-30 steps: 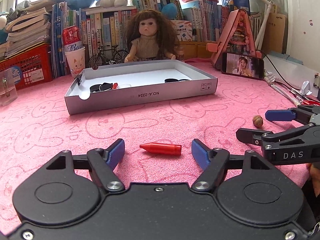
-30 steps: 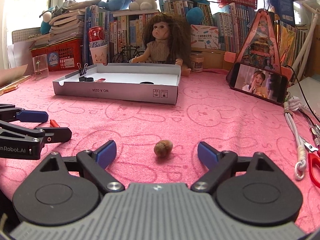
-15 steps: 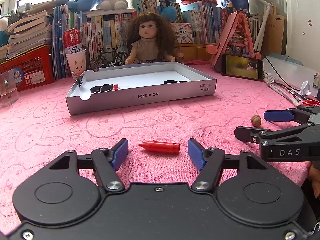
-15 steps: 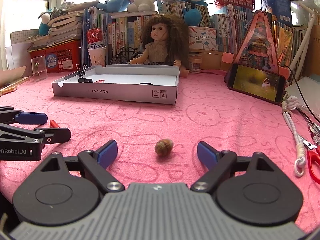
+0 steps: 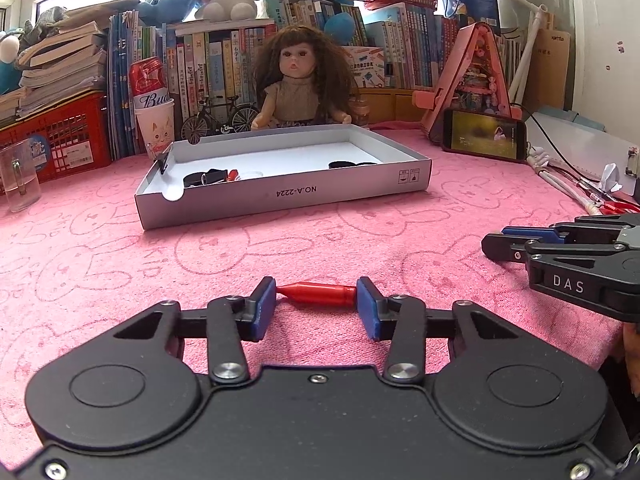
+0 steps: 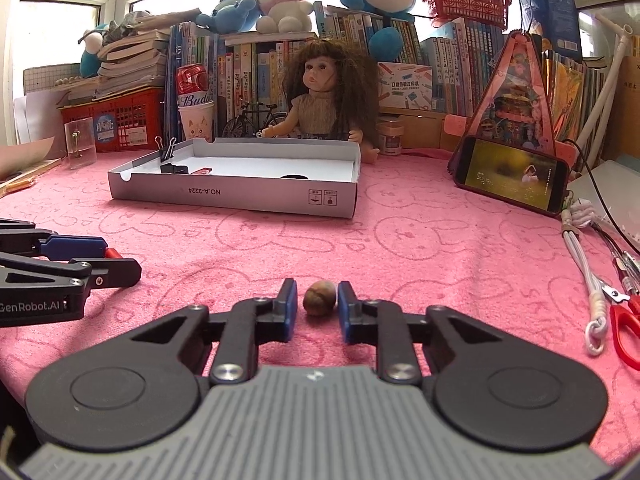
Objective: Organize rigid objects
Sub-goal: 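Grasp a red marker with the left tool while the right tool grasps a brown nut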
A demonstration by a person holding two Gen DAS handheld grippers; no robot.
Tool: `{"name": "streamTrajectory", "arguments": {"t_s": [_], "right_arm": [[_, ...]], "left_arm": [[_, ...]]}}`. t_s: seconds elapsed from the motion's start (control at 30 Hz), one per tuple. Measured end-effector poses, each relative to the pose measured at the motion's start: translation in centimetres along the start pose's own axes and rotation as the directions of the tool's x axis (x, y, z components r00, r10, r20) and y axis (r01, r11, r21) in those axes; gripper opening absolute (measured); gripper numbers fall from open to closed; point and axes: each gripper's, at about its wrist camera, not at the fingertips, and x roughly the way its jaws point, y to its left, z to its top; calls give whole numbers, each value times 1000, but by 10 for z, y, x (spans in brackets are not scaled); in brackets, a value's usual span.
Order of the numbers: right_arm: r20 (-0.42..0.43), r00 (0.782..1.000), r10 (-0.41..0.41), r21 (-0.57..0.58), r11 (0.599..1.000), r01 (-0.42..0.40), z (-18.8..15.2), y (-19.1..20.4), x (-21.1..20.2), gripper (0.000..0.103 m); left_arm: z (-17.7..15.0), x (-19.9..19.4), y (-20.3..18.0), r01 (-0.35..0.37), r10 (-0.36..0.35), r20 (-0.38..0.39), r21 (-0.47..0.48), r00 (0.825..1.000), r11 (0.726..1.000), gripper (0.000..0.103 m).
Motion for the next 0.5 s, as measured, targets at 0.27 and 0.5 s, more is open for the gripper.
{"name": "streamTrajectory", "arguments": {"t_s": [0.27,0.5], "right_arm": [[6,1000,23,-13,1000,-23,4,7,-1,22],[11,999,43,-13,999,-43,9,14,2,22]], "left_arm": [[6,2,0,-38,37,-29,-37,999,999,41],[11,4,2,-65,62,-48,-64,997,996,41]]}}
